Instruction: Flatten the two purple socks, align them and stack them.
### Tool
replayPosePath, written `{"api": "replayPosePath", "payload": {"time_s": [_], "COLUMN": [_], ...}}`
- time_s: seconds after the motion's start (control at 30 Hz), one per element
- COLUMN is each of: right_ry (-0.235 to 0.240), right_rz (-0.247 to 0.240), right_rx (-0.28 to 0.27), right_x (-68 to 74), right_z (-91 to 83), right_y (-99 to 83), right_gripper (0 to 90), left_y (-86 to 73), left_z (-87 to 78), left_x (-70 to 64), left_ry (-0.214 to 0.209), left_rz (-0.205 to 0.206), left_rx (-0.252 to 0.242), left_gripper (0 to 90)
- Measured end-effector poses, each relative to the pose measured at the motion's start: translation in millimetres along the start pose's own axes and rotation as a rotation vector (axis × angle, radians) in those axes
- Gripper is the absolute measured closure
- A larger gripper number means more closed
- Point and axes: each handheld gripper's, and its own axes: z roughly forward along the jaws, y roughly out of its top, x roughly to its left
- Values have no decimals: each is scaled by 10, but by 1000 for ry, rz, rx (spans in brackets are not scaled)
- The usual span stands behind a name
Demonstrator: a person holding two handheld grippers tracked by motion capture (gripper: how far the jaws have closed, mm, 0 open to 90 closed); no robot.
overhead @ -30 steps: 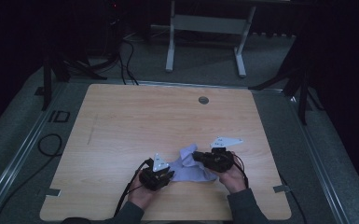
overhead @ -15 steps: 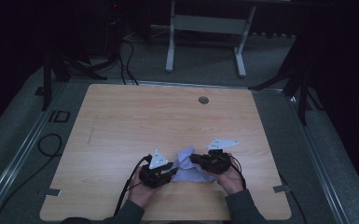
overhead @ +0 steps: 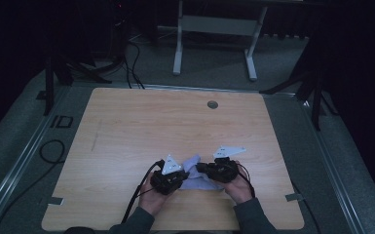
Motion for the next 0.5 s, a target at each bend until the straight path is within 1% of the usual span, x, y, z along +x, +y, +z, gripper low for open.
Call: {"api": "replayPosePath", "payload": {"time_s": [0.2,0.3,0.33,0.43,0.5], "right_ry": [1,8,7,-4,-35], "right_rz": [1,0,1,3,2], "right_rx": [-2,-18,-30,-61,-73], "right_x": [2,6,12,9,-9], "right_z": [-12,-52,-92,-209,-292], "right_y": [4,16,31,61,62], "right_gripper": [837,790,768,747,745], "left_y": [3,0,-2,-12,-15], "left_z": [-9,-10,-9,-7,-7], "left_x": [-4,-4,-3,0,2], "left_ry": [4,7,7,7,8], "left_rz": [4,4,4,1,-2], "left_rx": [-4,-1,1,5,7], "left_gripper": [890,891,891,891,891]}}
